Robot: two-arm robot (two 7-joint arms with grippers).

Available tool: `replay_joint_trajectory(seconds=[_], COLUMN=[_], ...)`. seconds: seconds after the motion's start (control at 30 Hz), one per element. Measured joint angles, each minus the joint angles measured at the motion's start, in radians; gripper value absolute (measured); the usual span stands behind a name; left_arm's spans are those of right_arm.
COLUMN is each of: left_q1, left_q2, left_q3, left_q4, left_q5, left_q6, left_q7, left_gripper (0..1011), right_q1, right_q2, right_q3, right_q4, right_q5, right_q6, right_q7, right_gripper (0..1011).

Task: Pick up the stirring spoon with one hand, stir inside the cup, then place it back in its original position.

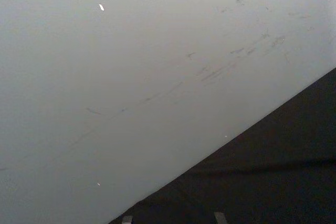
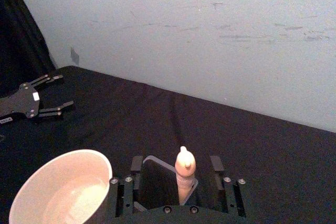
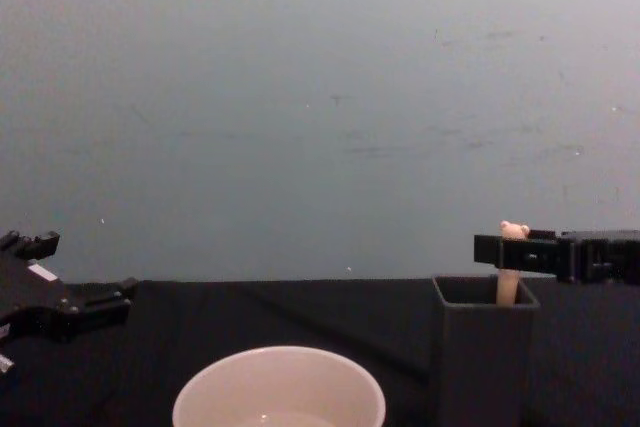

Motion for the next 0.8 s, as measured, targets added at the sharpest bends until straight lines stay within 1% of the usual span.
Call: replay_joint_trajectory(seconds=[0.07,0.13,0.17,0.2,0.3,0.4,0.43,0.57,0.6,0.67,0.7,0.73,0.77,0.8], left_q1=[0.000,0.000,0.000,0.000,0.000,0.000,0.000,0.000,0.000,0.000,0.000,0.000,0.000,0.000], left_q2=[0.000,0.000,0.000,0.000,0.000,0.000,0.000,0.000,0.000,0.000,0.000,0.000,0.000,0.000], left_q3=[0.000,0.000,0.000,0.000,0.000,0.000,0.000,0.000,0.000,0.000,0.000,0.000,0.000,0.000], left_q4=[0.000,0.000,0.000,0.000,0.000,0.000,0.000,0.000,0.000,0.000,0.000,0.000,0.000,0.000], left_q5=[0.000,0.000,0.000,0.000,0.000,0.000,0.000,0.000,0.000,0.000,0.000,0.000,0.000,0.000], left_q6=[0.000,0.000,0.000,0.000,0.000,0.000,0.000,0.000,0.000,0.000,0.000,0.000,0.000,0.000], left_q7=[0.000,0.000,0.000,0.000,0.000,0.000,0.000,0.000,0.000,0.000,0.000,0.000,0.000,0.000], left_gripper=[1001,1001,1001,1001,1001,1001,1001,1002,1001,1001,1001,1001,1001,1001], right_q1=[0.000,0.000,-0.002,-0.004,-0.010,-0.019,-0.029,-0.042,-0.048,-0.051,-0.054,-0.054,-0.055,-0.055], right_q2=[0.000,0.000,-0.001,-0.003,-0.011,-0.030,-0.054,-0.094,-0.119,-0.142,-0.162,-0.171,-0.184,-0.190], right_q3=[0.000,0.000,0.002,0.004,0.014,0.035,0.054,0.082,0.094,0.104,0.111,0.113,0.116,0.117], right_q4=[0.000,0.000,-0.001,-0.002,-0.006,-0.016,-0.025,-0.033,-0.033,-0.029,-0.019,-0.013,0.002,0.011], right_q5=[0.000,0.000,0.000,-0.001,-0.007,-0.017,-0.031,-0.059,-0.083,-0.112,-0.140,-0.155,-0.181,-0.194], right_q6=[0.000,0.000,-0.003,-0.006,-0.021,-0.047,-0.081,-0.136,-0.169,-0.201,-0.227,-0.238,-0.252,-0.258], right_q7=[0.000,0.000,0.000,0.000,-0.008,-0.029,-0.063,-0.127,-0.169,-0.213,-0.251,-0.270,-0.300,-0.313], right_gripper=[828,865,915,915,992,1002,1000,1002,1000,1000,1000,1000,1000,1000])
